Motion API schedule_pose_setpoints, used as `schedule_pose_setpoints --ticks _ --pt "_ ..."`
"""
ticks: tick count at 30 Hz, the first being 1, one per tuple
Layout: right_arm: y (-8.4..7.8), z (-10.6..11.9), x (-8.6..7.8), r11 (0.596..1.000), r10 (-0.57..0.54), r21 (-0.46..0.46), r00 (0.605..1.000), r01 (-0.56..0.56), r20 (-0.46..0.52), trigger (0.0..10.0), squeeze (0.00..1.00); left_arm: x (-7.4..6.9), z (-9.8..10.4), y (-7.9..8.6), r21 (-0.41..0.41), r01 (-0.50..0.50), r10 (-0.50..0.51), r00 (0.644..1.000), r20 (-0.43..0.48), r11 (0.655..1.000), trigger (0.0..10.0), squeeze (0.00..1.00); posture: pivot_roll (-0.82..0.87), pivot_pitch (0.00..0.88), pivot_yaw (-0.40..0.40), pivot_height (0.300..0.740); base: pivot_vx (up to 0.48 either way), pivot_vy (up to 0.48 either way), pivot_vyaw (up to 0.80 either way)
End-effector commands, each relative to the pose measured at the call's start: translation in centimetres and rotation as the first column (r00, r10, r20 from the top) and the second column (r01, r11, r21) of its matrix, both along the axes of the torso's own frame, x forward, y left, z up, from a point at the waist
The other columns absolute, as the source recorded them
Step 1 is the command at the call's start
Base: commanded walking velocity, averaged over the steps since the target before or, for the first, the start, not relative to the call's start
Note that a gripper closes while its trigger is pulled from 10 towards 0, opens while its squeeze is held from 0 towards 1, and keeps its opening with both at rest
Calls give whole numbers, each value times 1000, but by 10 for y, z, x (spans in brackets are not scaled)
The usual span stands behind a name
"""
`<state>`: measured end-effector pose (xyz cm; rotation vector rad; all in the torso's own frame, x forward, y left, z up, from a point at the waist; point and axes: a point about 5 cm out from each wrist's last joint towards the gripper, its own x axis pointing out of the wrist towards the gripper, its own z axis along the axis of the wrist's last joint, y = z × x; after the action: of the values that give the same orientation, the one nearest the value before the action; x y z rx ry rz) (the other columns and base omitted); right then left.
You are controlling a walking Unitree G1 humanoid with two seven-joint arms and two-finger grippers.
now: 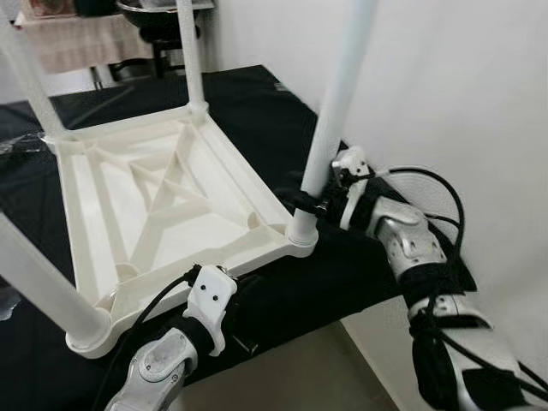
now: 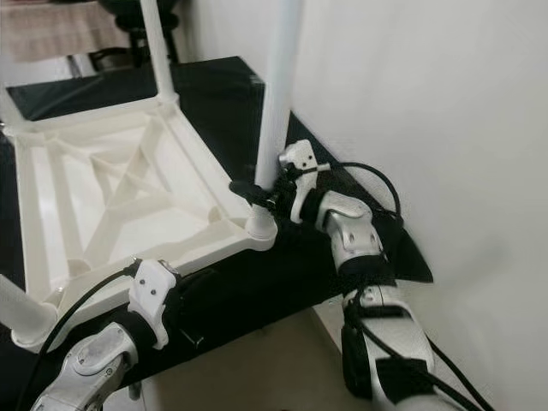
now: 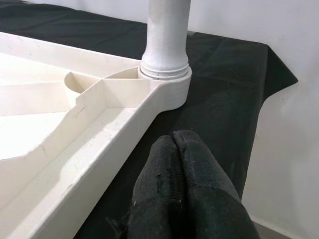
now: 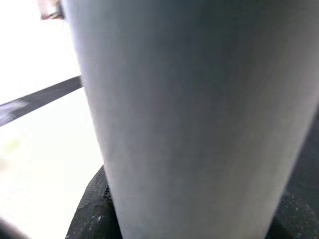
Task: Building children table
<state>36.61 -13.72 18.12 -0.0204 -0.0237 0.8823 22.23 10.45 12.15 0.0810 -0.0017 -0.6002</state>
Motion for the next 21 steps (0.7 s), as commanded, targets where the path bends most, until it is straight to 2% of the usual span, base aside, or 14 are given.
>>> schedule_pose_setpoints --ticks 1,2,4,5,7,9,10,11,13,14,15,16,17,21 --pt "-4 -29 -6 993 -114 -54 987 108 -117 0 0 -3 0 0 -2 7 -7 1000 -5 1000 10000 0 28 94 -68 740 0 0 0" --pt "-1 -45 -15 919 -394 -76 907 387 -148 0 0 -4 0 2 -3 9 -9 1000 -6 1000 10000 0 12 102 -62 740 0 0 0" --pt "42 -66 -59 867 -489 -46 829 496 -271 0 0 -3 1 4 -10 12 -12 1000 -10 1000 10000 0 1 108 -36 740 0 0 0" --pt "42 -66 -59 867 -489 -46 829 496 -271 0 0 -3 1 4 -10 12 -12 1000 -10 1000 10000 0 1 108 -36 740 0 0 0" --pt "66 -48 -62 937 -345 -81 935 339 -82 0 0 -2 0 4 -7 17 -17 1000 -11 1000 10000 0 -9 104 -33 740 0 0 0" --pt "66 -48 -62 937 -345 -81 935 339 -82 0 0 -2 0 4 -7 17 -17 1000 -11 1000 10000 0 -9 104 -33 740 0 0 0" --pt "68 -43 -57 952 -296 -91 955 293 -28 0 0 -1 -1 4 -6 19 -19 1000 -12 1000 10000 0 -5 97 -34 740 0 0 0" --pt "63 -46 -44 945 -317 -101 947 311 -50 0 0 -1 0 4 -2 25 -25 1000 -11 1000 10000 0 29 98 -47 740 0 0 0" --pt "63 -46 -44 945 -317 -101 947 311 -50 0 0 -1 0 4 -2 25 -25 1000 -11 1000 10000 0 29 98 -47 740 0 0 0" --pt "59 -48 -35 938 -343 -90 935 335 -89 5882 0 0 0 3 3 22 -22 1000 -7 1000 10000 0 28 102 -46 740 0 0 0" --pt "54 -47 -30 932 -360 -85 926 352 -113 10000 0 0 0 4 5 12 -12 1000 -3 1000 10000 0 29 101 -47 740 0 0 0" --pt "54 -47 -30 932 -360 -85 926 352 -113 10000 0 0 0 4 5 12 -12 1000 -3 1000 10000 0 29 101 -47 740 0 0 0" --pt "48 -45 -25 945 -325 -82 938 317 -123 10000 1000 0 1 4 7 4 -4 1000 0 1000 10000 0 33 98 -50 740 0 0 0" --pt "38 -29 -24 956 -291 -65 950 285 -115 10000 1000 2 0 4 5 6 -6 1000 -1 1000 10000 0 30 92 -53 740 0 0 0"
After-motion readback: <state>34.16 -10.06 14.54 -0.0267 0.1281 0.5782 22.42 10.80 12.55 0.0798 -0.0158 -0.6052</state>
